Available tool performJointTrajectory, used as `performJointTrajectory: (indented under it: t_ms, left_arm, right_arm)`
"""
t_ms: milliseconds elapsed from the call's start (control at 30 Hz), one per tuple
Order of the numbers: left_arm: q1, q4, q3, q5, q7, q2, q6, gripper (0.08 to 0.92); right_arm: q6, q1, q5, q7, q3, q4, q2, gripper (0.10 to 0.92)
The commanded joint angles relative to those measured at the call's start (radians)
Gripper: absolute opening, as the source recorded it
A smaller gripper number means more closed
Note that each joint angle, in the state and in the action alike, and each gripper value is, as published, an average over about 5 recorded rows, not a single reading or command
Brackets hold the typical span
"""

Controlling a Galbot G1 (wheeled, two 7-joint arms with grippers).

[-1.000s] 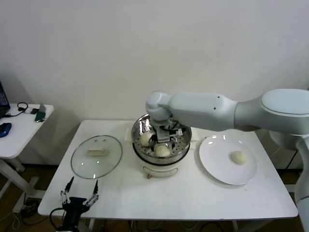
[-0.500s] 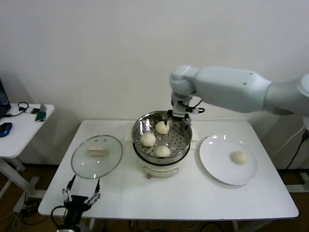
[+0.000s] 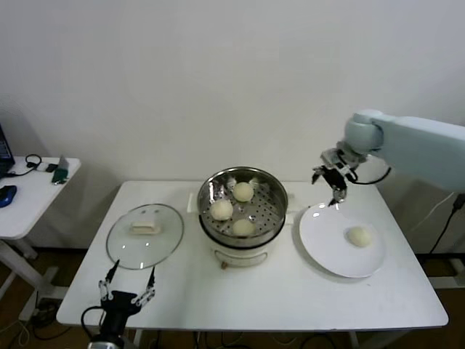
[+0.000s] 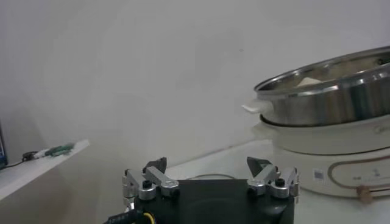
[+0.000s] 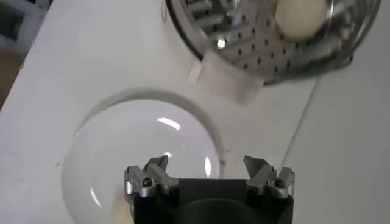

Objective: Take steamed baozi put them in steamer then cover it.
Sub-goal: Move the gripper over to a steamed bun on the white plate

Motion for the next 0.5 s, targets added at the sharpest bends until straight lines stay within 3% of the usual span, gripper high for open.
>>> performJointTrajectory:
  t_ms: [33, 500]
  left_arm:
    - [0.003, -0.001, 0.0, 0.003, -0.001, 0.002, 0.002, 0.823]
    - [0.032, -0.009, 0.012, 0.031, -0.006, -0.014, 0.003, 0.823]
  right_arm:
    - [-0.129, -0.248, -0.084, 0.008, 0.167, -0.146, -0.124, 0.823]
    - [-0.059, -0.463, -0.24, -0.019, 0.381, -0.32, -0.081, 0.823]
